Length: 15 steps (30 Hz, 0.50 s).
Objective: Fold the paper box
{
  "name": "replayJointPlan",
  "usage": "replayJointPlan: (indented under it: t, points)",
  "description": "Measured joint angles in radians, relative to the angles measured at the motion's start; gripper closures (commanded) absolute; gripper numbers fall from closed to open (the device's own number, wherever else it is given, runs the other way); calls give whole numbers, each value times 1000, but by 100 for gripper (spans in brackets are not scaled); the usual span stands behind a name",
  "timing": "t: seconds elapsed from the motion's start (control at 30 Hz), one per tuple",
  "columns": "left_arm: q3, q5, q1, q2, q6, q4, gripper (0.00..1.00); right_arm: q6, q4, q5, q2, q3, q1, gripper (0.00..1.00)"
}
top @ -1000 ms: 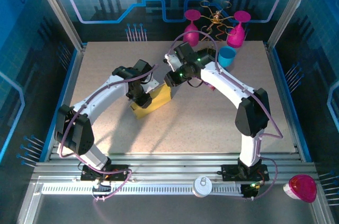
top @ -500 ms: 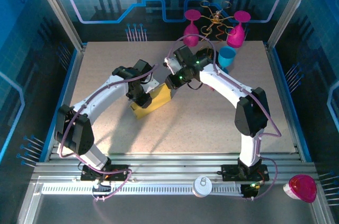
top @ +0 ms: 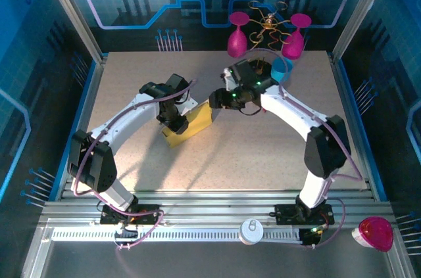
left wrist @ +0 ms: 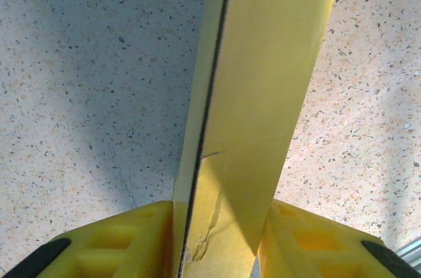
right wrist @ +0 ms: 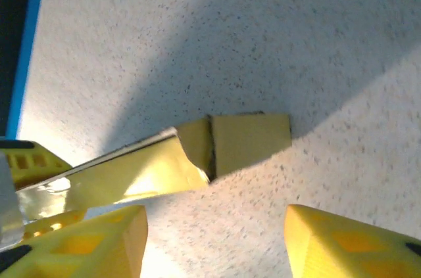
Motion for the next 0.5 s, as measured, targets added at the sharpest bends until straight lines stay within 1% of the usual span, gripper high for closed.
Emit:
replayJointPlan:
  t: [0.03, 0.07, 0.1, 0.13, 0.23, 0.3, 0.4, 0.5]
  points:
    - [0, 0, 0, 0, 0, 0, 64, 105, 43, -16, -26, -45, -9, 37]
    - [0, 0, 0, 0, 0, 0, 64, 224, 102, -35, -53, -101, -16, 24]
    - [0, 0, 0, 0, 0, 0, 63, 330, 163, -48, -73, -153, -19, 14]
    - [0, 0, 0, 0, 0, 0, 64, 443, 231, -63, -89, -209, -19, 6]
    - [0, 0, 0, 0, 0, 0, 63, 708, 386, -96, -80, -311, -13, 6]
    - [0, 0, 0, 0, 0, 0, 64, 827, 455, -116, -54, -323, -10, 7]
    - [0, 0, 0, 0, 0, 0, 64, 936, 537, -127, -30, -316, -4, 9]
    - [0, 0, 0, 0, 0, 0, 64, 996, 594, -131, -24, -304, 0, 13]
